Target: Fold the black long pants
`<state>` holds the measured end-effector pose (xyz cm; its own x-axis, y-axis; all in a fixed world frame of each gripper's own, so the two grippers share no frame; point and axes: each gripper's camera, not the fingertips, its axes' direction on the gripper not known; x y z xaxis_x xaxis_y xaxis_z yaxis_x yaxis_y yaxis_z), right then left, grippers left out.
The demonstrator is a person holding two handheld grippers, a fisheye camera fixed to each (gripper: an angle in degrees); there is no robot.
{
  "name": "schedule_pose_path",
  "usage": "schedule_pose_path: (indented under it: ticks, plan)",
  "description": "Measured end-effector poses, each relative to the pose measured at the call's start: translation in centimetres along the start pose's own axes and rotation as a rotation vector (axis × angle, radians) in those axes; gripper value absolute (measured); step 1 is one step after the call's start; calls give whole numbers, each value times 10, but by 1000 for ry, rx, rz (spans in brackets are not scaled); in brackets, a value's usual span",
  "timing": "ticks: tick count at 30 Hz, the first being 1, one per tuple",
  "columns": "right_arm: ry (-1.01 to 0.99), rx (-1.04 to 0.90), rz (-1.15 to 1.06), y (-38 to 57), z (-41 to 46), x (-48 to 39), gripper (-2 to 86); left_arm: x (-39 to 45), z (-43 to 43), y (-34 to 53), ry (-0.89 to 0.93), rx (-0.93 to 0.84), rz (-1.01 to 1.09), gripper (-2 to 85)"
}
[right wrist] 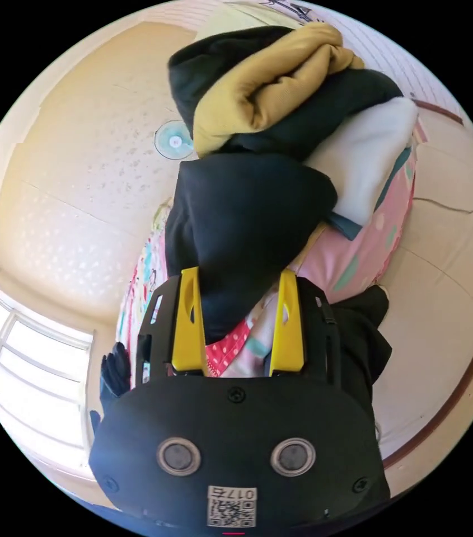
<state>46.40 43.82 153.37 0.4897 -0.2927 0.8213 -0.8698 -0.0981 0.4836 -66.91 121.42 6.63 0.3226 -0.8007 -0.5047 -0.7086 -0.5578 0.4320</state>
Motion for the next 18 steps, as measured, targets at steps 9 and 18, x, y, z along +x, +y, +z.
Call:
schedule_pose_path:
  ticks: [9,18]
  plan:
    - [70,-184,-502,117,80,-147,82,22,-12,-17,26,46,18,-5]
    - [466,-682,-843,190,283,-248,80,-32,-140,-95,16,373,-141,121]
